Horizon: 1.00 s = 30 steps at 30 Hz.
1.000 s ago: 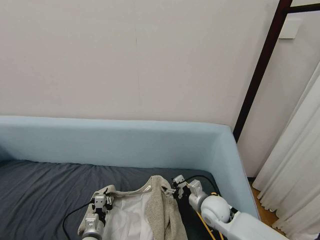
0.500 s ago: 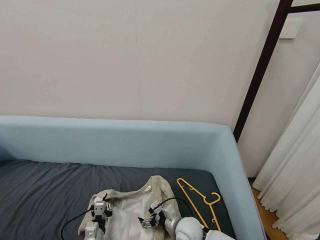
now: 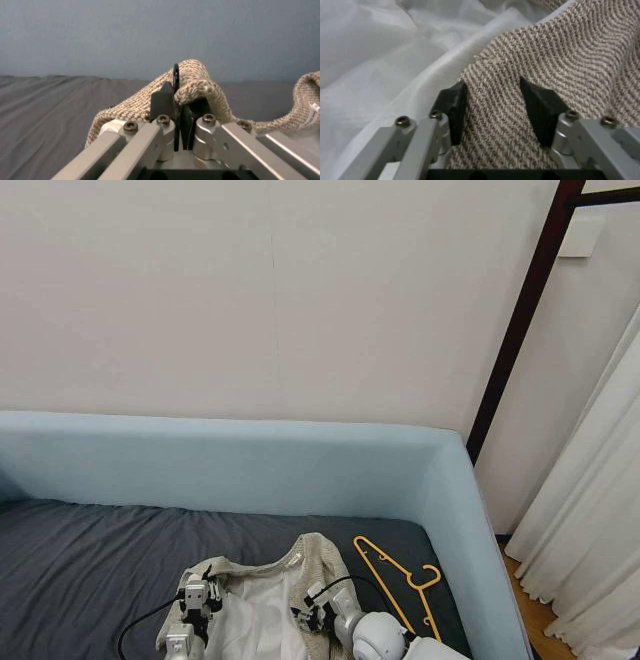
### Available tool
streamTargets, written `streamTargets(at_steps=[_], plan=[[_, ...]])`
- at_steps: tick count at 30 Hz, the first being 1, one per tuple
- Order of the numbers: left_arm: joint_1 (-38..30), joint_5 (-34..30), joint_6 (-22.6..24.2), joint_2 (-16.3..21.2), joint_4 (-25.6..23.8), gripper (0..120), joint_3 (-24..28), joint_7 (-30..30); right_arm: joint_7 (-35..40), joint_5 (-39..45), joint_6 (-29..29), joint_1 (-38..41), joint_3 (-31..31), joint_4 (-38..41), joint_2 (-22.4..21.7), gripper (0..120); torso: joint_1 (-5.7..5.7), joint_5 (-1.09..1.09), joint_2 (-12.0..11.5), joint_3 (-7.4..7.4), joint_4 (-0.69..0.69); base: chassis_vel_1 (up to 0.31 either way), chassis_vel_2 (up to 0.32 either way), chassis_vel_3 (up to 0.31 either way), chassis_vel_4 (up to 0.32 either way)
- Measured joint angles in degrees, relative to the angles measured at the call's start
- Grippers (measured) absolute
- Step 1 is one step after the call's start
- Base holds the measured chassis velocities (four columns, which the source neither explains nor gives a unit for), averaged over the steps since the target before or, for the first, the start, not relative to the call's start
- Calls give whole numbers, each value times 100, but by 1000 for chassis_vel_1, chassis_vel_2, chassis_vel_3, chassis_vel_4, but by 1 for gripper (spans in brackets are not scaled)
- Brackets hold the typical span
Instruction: Pick up the clothes from the sofa and hang them on the clothes hanger.
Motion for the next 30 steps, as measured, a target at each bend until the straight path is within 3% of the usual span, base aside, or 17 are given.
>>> streamTargets(at_steps=[11,22,30], plan=[[17,-2,0,-1,-11,0,-5,-3,37,61,-29,-63,3,-59,7,0,0,0,-1,0,0,0,0,0,0],[-7,-3,-6,55,14,0,-13,-4,134,329,-58,-104,186,434,-225,0,0,1,-1,0,1,0,0,0,0],[-37,-99,-24,243,-100,0,-48,-16,247,1188,-133,-241,874,1646,-903,0,0,1,-1,0,0,0,0,0,0]])
